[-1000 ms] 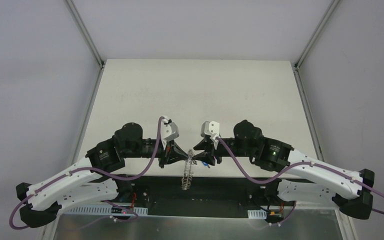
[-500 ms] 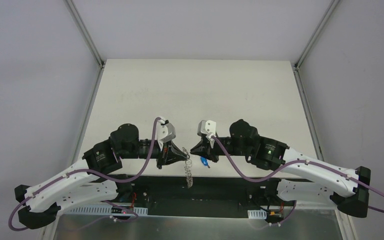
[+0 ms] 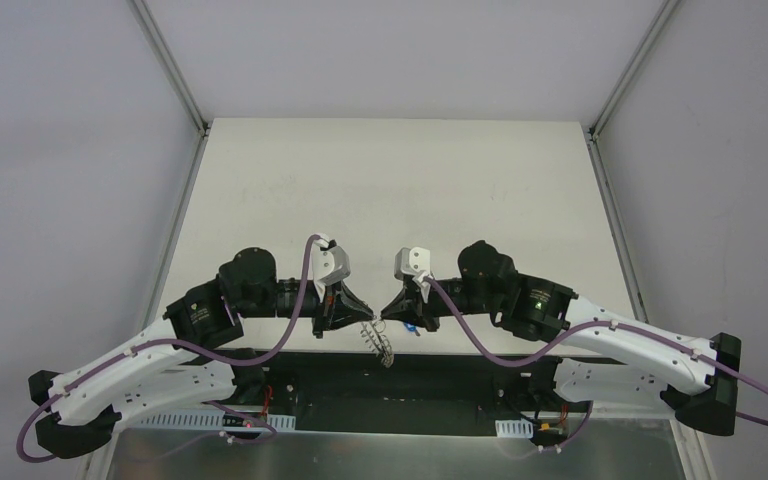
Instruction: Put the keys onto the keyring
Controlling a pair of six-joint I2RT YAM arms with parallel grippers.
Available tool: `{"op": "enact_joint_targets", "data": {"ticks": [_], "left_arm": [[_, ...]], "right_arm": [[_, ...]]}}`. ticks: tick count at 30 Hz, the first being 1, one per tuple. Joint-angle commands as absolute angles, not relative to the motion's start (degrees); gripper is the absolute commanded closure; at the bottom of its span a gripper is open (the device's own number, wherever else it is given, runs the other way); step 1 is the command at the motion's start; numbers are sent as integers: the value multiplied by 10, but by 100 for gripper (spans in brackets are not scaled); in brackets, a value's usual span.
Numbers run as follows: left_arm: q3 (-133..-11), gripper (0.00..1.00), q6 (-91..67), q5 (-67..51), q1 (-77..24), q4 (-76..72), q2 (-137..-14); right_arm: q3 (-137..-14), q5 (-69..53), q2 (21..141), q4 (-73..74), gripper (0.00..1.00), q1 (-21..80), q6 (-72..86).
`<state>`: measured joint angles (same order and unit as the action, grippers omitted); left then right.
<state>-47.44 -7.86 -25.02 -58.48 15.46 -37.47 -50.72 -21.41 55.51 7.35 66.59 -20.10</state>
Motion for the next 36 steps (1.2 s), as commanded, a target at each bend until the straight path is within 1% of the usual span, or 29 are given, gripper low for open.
{"op": "enact_joint_targets", "data": {"ticks": [1,8,9,11,12,13,19,24,29,36], "left_arm": [[-491,100,-72,-255,-585,119,-366],[-489,100,-71,-254,-586,117,-365],[-488,100,-72,-254,-585,117,-363],[-487,100,-72,-252,-586,116,-361],[-488,100,-72,-252,-586,116,-359],[-487,100,-72,-252,-585,116,-359],[-488,100,-72,-255,-586,115,-362],[-487,100,-71,-256,-586,114,-363],[-488,100,-72,-260,-586,111,-362],[-485,100,-75,-269,-586,104,-362]], "right_arm": [[-508,-262,545,58,100,668,-192],[-514,-325,552,69,100,667,-195],[-515,-336,551,77,97,668,-198],[-516,-356,542,91,84,668,-205],[-515,-364,538,97,75,668,-210],[-513,-364,534,99,71,667,-211],[-511,-308,519,77,64,667,-205],[-510,-266,523,37,56,668,-188],[-509,-251,537,11,55,668,-174],[-511,-274,551,3,56,667,-171]]}}
